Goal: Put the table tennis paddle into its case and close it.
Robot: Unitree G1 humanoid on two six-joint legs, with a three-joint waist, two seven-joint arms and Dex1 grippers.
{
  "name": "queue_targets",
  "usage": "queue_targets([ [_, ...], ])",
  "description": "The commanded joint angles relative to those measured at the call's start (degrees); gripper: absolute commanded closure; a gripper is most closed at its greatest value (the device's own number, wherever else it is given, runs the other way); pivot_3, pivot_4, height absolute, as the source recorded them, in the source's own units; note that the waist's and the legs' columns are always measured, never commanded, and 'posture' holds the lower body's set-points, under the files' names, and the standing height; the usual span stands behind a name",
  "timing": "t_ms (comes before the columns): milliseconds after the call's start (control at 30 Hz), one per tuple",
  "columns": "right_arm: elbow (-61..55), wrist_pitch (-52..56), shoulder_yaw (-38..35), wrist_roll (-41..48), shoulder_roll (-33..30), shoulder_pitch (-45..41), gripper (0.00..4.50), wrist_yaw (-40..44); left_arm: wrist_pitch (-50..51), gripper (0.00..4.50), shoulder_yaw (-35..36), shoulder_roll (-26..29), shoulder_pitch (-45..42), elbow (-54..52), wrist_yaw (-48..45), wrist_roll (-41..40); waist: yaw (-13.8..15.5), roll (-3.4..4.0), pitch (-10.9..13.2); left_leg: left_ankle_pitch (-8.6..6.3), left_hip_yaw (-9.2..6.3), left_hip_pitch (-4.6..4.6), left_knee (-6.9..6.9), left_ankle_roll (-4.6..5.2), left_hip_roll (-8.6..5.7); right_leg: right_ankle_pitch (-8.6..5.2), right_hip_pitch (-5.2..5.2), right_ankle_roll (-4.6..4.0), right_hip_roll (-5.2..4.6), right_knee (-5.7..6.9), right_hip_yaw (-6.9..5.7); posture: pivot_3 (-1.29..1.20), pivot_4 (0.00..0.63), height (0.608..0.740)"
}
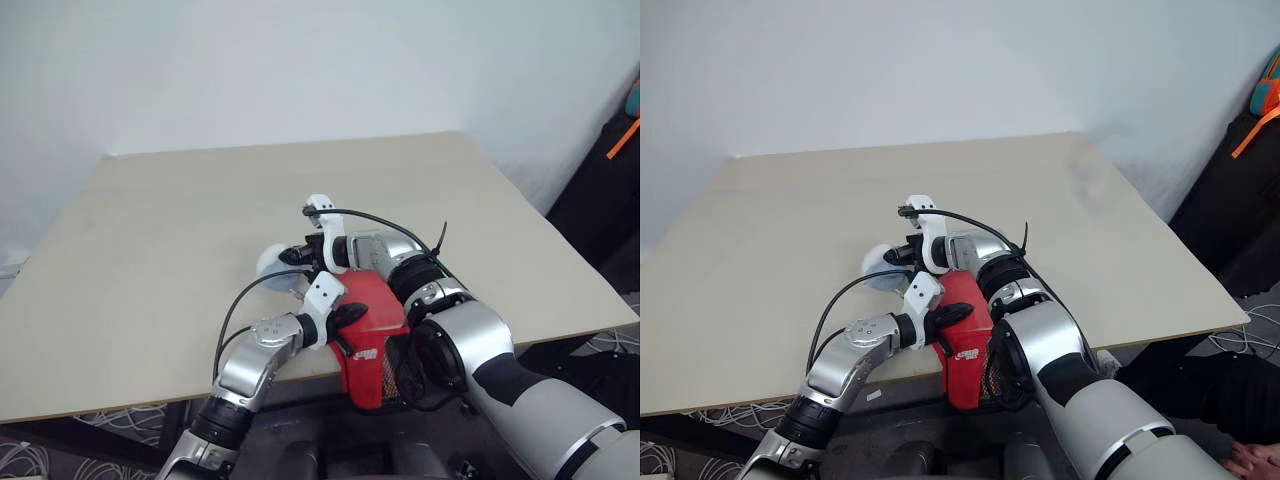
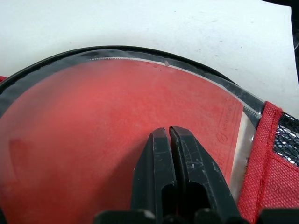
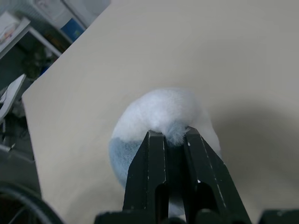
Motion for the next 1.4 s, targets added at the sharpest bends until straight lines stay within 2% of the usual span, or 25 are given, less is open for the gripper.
queue_targets([
  [33,0.3,-5.2,-3.9,2.9,3.2,-3.9,4.47,-5.9,0.7,4.5,0.2,0.2,0.7,-0.3,0.5,0.6,-0.2,0.0,0.0,0.0,0.0,0.0,-0.01,0.0,0.0,0.0,0.0,0.0,0.0,0.0,0.0,0.0,0.0,0.74],
  [167,2.6,-8.4,-6.7,3.8,2.8,-4.9,4.47,-11.9,0.6,4.5,0.0,0.0,0.5,-0.1,0.6,0.7,-0.4,0.0,0.0,0.03,-0.02,0.01,-0.06,-0.03,0.0,0.0,0.0,-0.01,0.0,0.0,0.0,0.0,0.0,0.74],
  [433,5.2,-12.8,-10.4,5.0,1.9,-6.9,4.47,-18.5,0.7,4.5,-0.2,0.0,0.3,0.4,0.3,0.7,-0.4,0.0,0.0,0.03,-0.04,0.02,-0.08,-0.02,0.0,0.0,0.04,-0.01,0.0,-0.02,-0.01,0.0,0.0,0.74],
  [800,8.0,-18.9,-8.6,-0.4,-4.3,-6.1,4.47,-27.8,0.8,4.5,0.0,-0.1,0.4,0.4,0.6,0.7,-0.4,0.0,0.0,0.04,-0.04,0.02,-0.07,-0.02,-0.01,0.0,0.06,-0.01,0.0,-0.03,-0.01,0.0,0.0,0.74],
  [1133,7.6,-18.6,-7.8,-2.5,-11.6,-3.9,4.47,-26.6,1.0,4.5,-0.2,-0.1,0.7,0.2,0.9,0.8,-0.5,0.01,0.0,0.05,0.0,0.02,-0.08,-0.01,-0.02,0.0,0.09,-0.01,0.0,-0.09,0.02,0.0,0.0,0.74],
  [1400,2.6,-14.4,-4.7,-3.7,-18.7,-0.5,4.47,-18.7,1.0,4.5,-0.6,-0.7,0.5,0.8,1.0,0.9,-0.3,0.02,0.0,0.05,-0.01,0.03,-0.04,0.0,-0.05,0.0,0.2,0.0,-0.01,-0.18,0.02,0.0,0.0,0.74],
])
